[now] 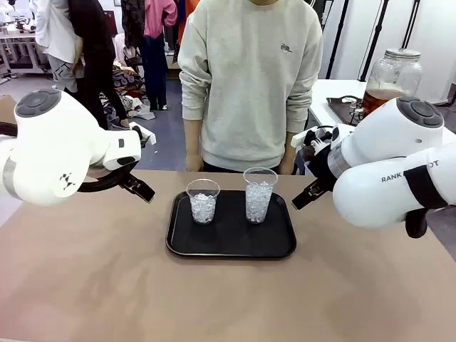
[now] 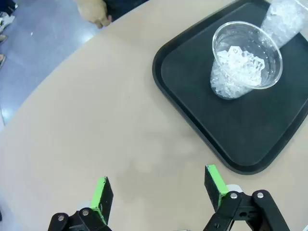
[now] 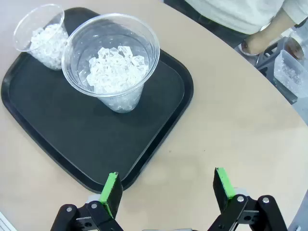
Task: Pour the drink into the iced cup.
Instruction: Pick up the iced cup indicated by the human and present it to them.
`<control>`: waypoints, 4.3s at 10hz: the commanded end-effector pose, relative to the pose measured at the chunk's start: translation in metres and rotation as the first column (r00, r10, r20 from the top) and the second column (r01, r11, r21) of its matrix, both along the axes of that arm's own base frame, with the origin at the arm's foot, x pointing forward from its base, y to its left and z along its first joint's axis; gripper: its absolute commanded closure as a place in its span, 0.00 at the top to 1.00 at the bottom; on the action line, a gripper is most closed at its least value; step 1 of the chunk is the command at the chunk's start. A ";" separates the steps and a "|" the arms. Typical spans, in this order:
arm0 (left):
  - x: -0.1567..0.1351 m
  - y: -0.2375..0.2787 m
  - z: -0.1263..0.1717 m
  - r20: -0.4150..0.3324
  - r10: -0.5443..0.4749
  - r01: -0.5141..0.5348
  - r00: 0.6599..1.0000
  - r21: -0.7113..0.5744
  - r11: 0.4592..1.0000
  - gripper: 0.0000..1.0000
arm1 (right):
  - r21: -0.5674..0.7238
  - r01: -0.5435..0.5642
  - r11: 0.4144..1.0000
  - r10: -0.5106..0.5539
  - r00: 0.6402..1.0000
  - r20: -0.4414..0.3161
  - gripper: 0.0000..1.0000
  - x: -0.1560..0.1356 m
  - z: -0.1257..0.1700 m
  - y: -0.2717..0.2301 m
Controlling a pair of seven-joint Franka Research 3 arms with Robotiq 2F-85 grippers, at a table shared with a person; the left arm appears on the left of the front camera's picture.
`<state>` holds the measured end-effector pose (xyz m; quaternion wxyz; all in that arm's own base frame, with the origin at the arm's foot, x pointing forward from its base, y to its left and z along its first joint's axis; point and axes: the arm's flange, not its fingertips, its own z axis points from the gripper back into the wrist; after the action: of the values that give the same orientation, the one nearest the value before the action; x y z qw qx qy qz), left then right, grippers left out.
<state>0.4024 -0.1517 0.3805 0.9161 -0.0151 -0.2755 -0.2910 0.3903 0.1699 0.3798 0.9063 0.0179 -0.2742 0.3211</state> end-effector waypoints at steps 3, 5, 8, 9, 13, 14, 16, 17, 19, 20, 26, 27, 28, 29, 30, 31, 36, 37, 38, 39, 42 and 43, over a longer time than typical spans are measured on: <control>0.000 0.000 0.000 0.006 -0.002 0.002 1.000 -0.001 1.000 1.00 | 0.005 0.001 1.000 -0.001 1.000 0.005 1.00 0.000 0.001 0.000; 0.000 0.000 0.000 0.006 -0.002 0.002 1.000 -0.001 1.000 1.00 | 0.005 0.001 1.000 -0.001 1.000 0.005 1.00 0.000 0.001 0.000; 0.000 0.000 0.000 0.006 -0.002 0.002 1.000 -0.001 1.000 1.00 | 0.000 0.000 1.000 0.000 1.000 0.000 1.00 0.000 0.000 0.000; 0.000 0.000 0.000 0.000 0.000 0.000 1.000 0.000 1.000 1.00 | 0.004 0.008 1.000 -0.008 1.000 -0.005 1.00 0.002 0.007 0.000; 0.005 0.003 0.060 0.012 -0.003 0.004 1.000 -0.101 0.995 1.00 | 0.103 0.068 0.992 -0.059 0.994 -0.091 1.00 0.007 0.069 -0.018; 0.010 0.005 0.075 -0.019 0.008 -0.011 1.000 -0.134 0.991 1.00 | 0.157 0.075 0.985 -0.052 0.988 -0.144 1.00 0.008 0.083 -0.023; 0.020 0.013 0.097 -0.111 -0.020 -0.009 0.994 -0.259 0.966 1.00 | 0.277 0.081 0.957 -0.015 0.972 -0.234 1.00 0.010 0.102 -0.032; 0.025 0.022 0.102 -0.169 -0.027 -0.028 0.985 -0.316 0.948 1.00 | 0.351 0.095 0.932 0.014 0.956 -0.294 1.00 0.013 0.110 -0.040; 0.033 0.041 0.105 -0.276 -0.072 -0.062 0.958 -0.449 0.892 1.00 | 0.473 0.141 0.870 0.065 0.917 -0.394 1.00 0.016 0.118 -0.059; 0.035 0.047 0.102 -0.314 -0.098 -0.074 0.944 -0.491 0.868 1.00 | 0.533 0.160 0.831 0.110 0.891 -0.440 1.00 0.018 0.117 -0.069; 0.032 0.060 0.089 -0.366 -0.108 -0.116 0.924 -0.538 0.835 1.00 | 0.566 0.202 0.799 0.125 0.865 -0.485 1.00 0.011 0.110 -0.082; 0.032 0.060 0.089 -0.366 -0.108 -0.116 0.924 -0.538 0.835 1.00 | 0.566 0.202 0.799 0.125 0.865 -0.485 1.00 0.011 0.110 -0.082; 0.032 0.060 0.089 -0.366 -0.108 -0.116 0.924 -0.538 0.835 1.00 | 0.566 0.202 0.799 0.125 0.865 -0.485 1.00 0.011 0.110 -0.082; 0.032 0.059 0.086 -0.373 -0.088 -0.126 0.924 -0.512 0.850 1.00 | 0.540 0.212 0.815 0.105 0.862 -0.497 1.00 0.012 0.107 -0.081; 0.041 0.068 0.082 -0.417 -0.096 -0.173 0.904 -0.560 0.810 1.00 | 0.568 0.301 0.766 0.093 0.823 -0.561 1.00 0.024 0.106 -0.086; 0.050 0.077 0.076 -0.457 -0.082 -0.232 0.886 -0.587 0.775 1.00 | 0.591 0.361 0.722 0.097 0.792 -0.602 1.00 0.034 0.104 -0.095; 0.071 0.110 0.046 -0.593 -0.139 -0.408 0.793 -0.687 0.601 1.00 | 0.667 0.530 0.523 0.242 0.658 -0.713 1.00 0.062 0.068 -0.133; 0.073 0.115 0.038 -0.610 -0.151 -0.440 0.778 -0.701 0.561 1.00 | 0.667 0.558 0.495 0.268 0.632 -0.727 1.00 0.066 0.060 -0.138; 0.075 0.119 0.027 -0.629 -0.177 -0.473 0.757 -0.715 0.516 1.00 | 0.667 0.589 0.457 0.302 0.603 -0.739 1.00 0.070 0.048 -0.145; 0.078 0.122 0.017 -0.650 -0.182 -0.508 0.738 -0.712 0.485 1.00 | 0.661 0.608 0.440 0.320 0.581 -0.748 1.00 0.073 0.038 -0.149; 0.086 0.125 -0.009 -0.675 -0.226 -0.556 0.702 -0.718 0.419 1.00 | 0.660 0.646 0.384 0.376 0.543 -0.751 1.00 0.082 0.013 -0.159; 0.087 0.126 -0.013 -0.669 -0.235 -0.558 0.705 -0.728 0.399 1.00 | 0.654 0.661 0.368 0.386 0.532 -0.754 1.00 0.085 0.007 -0.162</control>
<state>0.4840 -0.0263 0.3638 0.8253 -0.5632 -0.0193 0.0366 0.4663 0.0085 0.3843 0.7800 0.6213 0.0674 -0.0335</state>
